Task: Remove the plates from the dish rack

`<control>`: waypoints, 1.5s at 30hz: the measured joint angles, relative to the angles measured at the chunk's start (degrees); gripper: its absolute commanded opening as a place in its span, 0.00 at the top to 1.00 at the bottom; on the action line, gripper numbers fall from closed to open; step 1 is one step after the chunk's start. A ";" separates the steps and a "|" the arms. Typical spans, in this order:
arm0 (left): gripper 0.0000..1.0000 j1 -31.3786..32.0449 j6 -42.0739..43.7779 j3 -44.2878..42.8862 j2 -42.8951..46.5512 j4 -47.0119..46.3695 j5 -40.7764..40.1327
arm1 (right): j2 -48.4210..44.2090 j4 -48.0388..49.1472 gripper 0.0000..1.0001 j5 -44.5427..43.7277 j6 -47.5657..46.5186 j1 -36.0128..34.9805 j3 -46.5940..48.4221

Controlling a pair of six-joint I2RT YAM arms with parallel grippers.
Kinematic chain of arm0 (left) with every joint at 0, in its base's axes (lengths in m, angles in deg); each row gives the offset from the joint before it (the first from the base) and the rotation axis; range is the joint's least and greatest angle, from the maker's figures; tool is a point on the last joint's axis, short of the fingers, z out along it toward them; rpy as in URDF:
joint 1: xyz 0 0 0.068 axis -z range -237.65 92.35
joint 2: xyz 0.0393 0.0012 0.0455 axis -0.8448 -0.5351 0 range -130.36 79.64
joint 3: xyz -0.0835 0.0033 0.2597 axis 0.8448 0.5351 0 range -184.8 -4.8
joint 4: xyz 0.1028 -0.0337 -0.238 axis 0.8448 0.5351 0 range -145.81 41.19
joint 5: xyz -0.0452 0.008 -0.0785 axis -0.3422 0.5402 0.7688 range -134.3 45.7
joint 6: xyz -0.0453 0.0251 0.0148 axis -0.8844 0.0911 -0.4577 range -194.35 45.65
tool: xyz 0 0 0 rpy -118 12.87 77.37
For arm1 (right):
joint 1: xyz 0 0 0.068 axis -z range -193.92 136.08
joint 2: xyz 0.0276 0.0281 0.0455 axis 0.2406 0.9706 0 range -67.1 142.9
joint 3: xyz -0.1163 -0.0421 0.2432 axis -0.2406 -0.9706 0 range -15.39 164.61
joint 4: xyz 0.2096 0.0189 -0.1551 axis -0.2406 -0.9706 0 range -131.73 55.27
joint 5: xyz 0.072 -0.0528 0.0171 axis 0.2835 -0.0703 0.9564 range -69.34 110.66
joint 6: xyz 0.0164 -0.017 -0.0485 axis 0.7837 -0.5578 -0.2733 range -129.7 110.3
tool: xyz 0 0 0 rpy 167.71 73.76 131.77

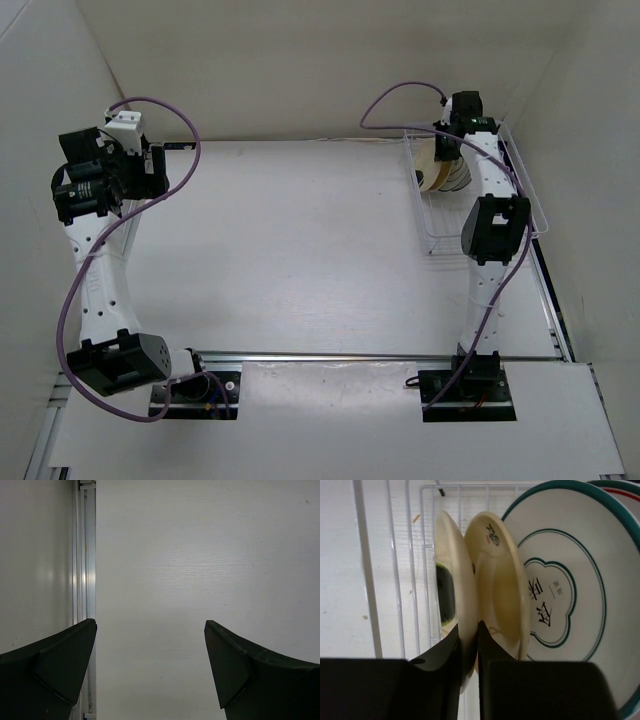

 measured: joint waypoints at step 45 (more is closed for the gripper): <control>0.00 0.00 -18.14 6.97 -7.21 -4.66 38.16 | -29.92 -0.50 1.00 39.91 11.28 -13.33 -20.06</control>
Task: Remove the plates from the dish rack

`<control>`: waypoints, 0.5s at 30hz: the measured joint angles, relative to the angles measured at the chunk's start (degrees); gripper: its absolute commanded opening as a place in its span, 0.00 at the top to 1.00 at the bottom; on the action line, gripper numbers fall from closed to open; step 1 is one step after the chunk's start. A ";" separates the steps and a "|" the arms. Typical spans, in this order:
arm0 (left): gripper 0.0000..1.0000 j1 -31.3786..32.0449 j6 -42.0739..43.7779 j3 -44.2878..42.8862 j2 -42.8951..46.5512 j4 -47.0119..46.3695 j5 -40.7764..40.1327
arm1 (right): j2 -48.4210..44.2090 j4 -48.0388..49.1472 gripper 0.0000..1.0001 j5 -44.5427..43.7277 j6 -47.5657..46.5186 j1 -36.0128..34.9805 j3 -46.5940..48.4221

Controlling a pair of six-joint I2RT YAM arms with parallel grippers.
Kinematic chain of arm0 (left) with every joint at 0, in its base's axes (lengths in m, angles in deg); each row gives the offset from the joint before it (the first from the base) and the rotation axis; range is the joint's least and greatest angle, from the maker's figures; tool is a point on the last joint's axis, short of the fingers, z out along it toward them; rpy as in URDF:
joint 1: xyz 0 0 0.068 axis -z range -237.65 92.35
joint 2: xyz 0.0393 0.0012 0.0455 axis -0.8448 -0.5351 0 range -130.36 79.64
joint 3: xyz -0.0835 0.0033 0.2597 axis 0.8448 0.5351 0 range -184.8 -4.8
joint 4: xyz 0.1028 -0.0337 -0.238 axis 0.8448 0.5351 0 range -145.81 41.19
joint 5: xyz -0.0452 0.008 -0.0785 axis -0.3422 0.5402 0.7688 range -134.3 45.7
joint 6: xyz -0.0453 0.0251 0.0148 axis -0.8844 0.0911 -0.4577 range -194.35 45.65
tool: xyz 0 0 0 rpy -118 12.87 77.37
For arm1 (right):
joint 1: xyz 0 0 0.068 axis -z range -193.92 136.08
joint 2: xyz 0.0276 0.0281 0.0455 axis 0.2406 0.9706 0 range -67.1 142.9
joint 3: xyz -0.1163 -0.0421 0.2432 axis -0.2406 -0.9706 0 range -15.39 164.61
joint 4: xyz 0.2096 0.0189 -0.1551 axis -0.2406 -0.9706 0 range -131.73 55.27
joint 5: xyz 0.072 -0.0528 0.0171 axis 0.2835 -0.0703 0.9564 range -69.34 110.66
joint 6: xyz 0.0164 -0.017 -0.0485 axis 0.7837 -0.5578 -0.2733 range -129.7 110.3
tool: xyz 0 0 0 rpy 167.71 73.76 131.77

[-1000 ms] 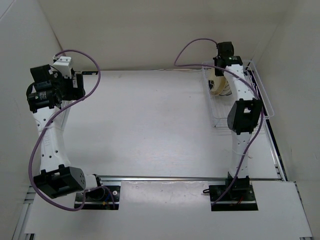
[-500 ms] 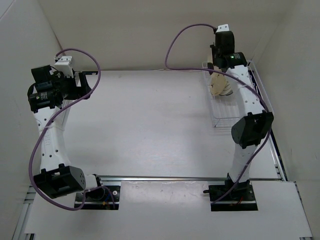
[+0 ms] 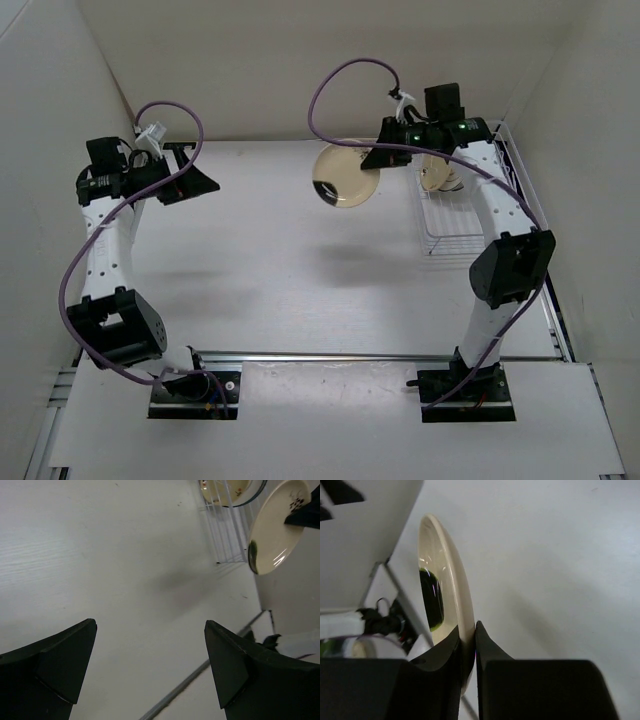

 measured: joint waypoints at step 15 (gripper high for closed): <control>0.00 11.72 -7.67 2.05 -7.67 -3.21 7.52 | 10.84 0.52 1.00 12.83 3.43 -10.34 1.75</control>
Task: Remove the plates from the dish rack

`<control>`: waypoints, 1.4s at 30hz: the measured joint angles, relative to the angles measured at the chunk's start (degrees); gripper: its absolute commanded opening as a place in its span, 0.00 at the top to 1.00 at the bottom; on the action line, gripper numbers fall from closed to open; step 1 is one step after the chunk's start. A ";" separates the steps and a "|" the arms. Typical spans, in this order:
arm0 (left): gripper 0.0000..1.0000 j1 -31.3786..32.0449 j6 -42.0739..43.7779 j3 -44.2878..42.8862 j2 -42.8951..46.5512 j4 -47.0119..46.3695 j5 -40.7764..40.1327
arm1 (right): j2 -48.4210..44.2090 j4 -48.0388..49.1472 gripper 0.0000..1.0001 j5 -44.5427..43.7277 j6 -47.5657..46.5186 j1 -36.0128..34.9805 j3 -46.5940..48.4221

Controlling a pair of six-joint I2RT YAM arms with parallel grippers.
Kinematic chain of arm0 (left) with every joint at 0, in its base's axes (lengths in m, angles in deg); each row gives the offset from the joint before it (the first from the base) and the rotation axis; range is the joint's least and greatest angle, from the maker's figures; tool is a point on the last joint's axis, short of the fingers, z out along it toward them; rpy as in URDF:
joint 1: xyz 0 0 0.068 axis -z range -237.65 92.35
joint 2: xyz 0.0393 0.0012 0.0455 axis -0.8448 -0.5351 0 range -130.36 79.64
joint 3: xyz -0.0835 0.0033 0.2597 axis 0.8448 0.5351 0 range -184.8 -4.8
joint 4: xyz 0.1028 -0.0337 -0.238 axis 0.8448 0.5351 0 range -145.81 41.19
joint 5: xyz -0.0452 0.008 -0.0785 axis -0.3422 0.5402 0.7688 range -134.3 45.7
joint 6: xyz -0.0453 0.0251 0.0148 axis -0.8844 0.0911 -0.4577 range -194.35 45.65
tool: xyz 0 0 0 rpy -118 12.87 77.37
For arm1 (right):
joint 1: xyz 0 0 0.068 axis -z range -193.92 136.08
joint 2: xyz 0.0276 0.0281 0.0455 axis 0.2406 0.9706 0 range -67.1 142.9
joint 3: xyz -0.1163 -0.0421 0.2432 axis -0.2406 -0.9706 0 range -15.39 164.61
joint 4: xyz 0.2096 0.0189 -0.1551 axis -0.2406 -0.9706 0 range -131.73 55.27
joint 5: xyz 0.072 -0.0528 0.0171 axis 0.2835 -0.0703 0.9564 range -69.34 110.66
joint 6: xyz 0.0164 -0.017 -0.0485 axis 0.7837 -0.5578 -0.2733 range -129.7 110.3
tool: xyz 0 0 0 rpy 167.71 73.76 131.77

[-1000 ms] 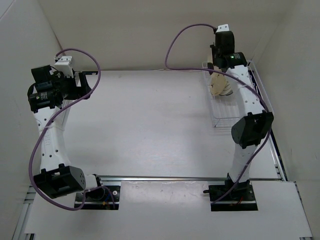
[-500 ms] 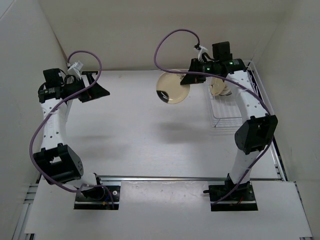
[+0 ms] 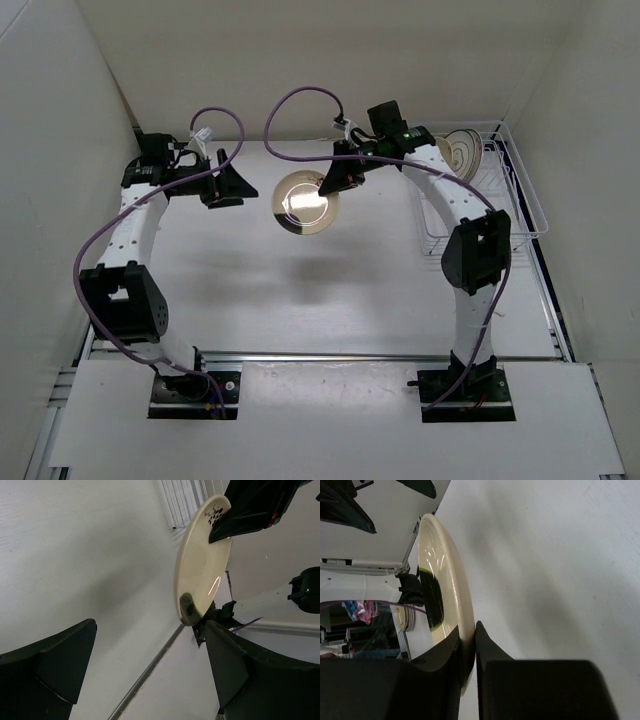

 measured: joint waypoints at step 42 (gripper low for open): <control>0.89 6.47 -2.97 -3.89 -7.80 -3.10 -8.61 | 10.62 3.34 0.18 -9.40 3.56 -2.99 11.80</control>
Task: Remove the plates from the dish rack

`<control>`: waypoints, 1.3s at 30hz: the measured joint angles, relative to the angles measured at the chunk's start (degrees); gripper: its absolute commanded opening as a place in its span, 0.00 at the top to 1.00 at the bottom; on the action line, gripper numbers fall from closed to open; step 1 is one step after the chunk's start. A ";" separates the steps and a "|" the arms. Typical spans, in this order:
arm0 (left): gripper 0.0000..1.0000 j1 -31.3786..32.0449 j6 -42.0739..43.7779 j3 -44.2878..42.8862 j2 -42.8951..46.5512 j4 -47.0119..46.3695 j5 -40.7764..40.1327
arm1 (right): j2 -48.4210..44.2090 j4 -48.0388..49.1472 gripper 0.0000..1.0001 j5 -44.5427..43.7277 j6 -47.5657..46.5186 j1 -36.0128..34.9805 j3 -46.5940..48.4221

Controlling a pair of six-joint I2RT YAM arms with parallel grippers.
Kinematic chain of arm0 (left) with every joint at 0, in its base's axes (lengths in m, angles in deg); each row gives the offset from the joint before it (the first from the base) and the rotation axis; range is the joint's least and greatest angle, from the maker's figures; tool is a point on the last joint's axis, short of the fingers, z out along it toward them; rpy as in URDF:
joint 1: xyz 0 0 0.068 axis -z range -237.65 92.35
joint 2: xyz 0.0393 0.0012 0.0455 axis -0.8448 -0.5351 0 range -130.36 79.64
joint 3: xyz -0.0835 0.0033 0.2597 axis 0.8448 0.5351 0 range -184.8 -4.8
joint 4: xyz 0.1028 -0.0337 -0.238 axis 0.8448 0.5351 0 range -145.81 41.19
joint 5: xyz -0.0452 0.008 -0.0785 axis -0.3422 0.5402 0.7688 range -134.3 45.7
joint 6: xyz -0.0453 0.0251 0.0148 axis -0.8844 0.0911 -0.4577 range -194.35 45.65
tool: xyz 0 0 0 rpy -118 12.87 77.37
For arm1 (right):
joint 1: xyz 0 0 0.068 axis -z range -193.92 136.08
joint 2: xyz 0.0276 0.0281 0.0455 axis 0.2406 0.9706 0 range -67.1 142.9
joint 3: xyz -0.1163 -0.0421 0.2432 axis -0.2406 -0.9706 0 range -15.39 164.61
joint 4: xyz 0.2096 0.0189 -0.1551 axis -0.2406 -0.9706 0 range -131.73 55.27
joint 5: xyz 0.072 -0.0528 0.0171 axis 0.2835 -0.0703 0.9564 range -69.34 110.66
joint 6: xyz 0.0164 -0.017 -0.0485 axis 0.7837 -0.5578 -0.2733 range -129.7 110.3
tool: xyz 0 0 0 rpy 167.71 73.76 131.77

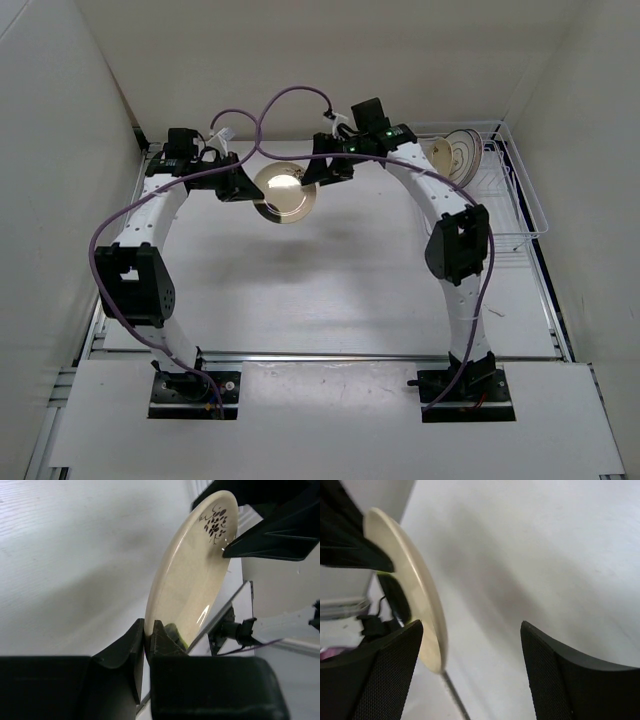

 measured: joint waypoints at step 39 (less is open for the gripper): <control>0.84 -22.38 -27.12 -25.53 -43.04 -20.31 -11.06 | -55.98 -26.80 0.09 -39.17 -40.26 35.28 -37.55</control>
